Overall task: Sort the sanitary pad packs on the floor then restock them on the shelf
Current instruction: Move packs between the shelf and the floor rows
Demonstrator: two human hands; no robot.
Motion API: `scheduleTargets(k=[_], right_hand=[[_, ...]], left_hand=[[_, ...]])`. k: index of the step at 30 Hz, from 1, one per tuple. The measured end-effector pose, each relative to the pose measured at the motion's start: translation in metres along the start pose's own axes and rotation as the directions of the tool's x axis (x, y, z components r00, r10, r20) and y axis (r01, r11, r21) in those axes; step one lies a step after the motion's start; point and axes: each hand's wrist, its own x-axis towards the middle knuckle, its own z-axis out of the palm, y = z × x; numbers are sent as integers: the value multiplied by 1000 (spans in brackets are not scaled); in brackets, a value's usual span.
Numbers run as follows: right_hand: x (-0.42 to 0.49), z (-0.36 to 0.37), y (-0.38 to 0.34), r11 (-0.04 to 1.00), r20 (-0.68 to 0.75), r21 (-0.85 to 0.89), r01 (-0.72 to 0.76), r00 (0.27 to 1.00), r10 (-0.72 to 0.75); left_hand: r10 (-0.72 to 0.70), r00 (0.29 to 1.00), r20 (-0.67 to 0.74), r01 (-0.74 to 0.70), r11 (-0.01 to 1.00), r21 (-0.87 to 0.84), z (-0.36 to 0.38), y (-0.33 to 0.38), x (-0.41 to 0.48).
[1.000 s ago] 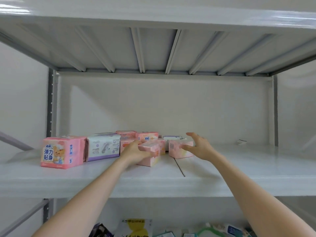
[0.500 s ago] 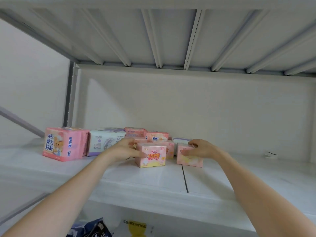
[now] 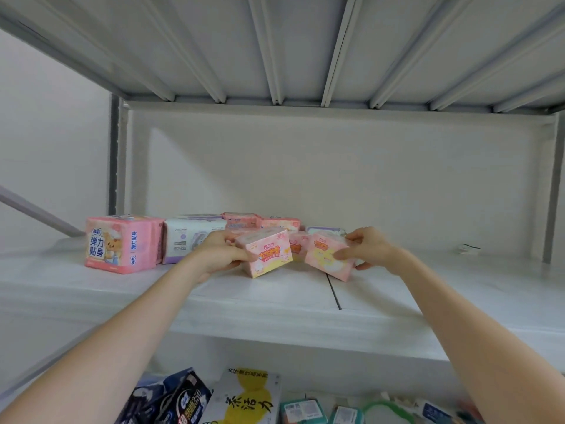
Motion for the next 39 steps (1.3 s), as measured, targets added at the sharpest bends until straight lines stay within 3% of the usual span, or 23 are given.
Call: scheduleTargets(k=[11, 20, 29, 39], right_hand=[[-90, 20, -23, 959, -224, 275, 73, 975, -10], [-163, 30, -42, 927, -335, 365, 88, 941, 43], [-239, 32, -39, 924, -327, 352, 153, 945, -31], [-368, 54, 16, 967, -217, 256, -19, 973, 76]], left_hand=[[209, 975, -70, -204, 976, 73, -2, 0, -52], [304, 947, -100, -298, 952, 69, -11, 8, -116], [259, 957, -131, -237, 958, 162, -15, -7, -211], [55, 995, -83, -41, 986, 161, -1, -78, -328]])
